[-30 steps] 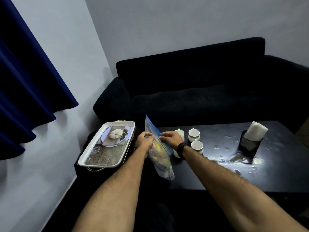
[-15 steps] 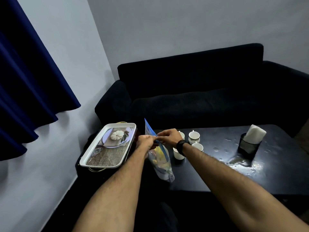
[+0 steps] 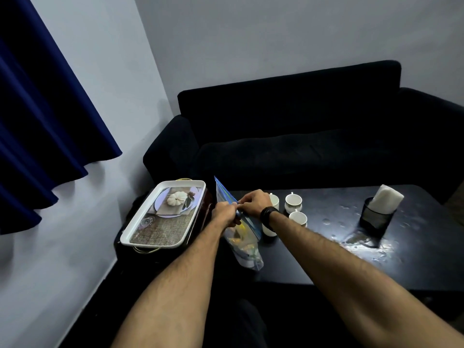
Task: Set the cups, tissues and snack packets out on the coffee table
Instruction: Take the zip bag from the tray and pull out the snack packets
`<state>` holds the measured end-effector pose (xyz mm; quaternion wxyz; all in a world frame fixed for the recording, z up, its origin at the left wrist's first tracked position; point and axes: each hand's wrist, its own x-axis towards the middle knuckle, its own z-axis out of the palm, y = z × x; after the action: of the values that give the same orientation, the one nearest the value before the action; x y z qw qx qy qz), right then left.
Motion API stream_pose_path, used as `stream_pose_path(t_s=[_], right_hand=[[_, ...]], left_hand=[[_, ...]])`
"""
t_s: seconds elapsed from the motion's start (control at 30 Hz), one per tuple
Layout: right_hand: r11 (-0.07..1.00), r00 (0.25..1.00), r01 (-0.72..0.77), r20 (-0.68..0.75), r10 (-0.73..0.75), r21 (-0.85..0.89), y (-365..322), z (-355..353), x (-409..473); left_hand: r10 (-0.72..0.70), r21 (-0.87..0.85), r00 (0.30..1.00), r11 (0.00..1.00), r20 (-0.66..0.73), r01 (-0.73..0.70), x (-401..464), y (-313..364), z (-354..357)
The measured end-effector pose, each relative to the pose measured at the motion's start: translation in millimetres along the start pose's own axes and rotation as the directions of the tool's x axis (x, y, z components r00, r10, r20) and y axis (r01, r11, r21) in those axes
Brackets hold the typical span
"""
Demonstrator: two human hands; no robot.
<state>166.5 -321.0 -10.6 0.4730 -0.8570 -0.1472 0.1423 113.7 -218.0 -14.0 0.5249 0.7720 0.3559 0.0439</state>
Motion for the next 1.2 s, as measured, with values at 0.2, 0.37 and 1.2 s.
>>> stream_pose_path(t_s=[0.2,0.37,1.2], right_hand=[[0.998,0.998,-0.027,-0.062,0.024,-0.049,-6,9,1],[0.992,0.971,-0.084,-0.231,0.059,-0.098,-4,0,4],[0.956,0.948,-0.02,-0.309,-0.075,-0.292,-20,-20,30]], left_hand=[[0.055,0.07,0.995,0.996,-0.078,-0.05,-4,3,2],[0.08,0.1,0.997,0.992,-0.022,-0.077,-3,4,0],[0.118,0.353,0.964,0.935,-0.237,-0.028,17,-11,-71]])
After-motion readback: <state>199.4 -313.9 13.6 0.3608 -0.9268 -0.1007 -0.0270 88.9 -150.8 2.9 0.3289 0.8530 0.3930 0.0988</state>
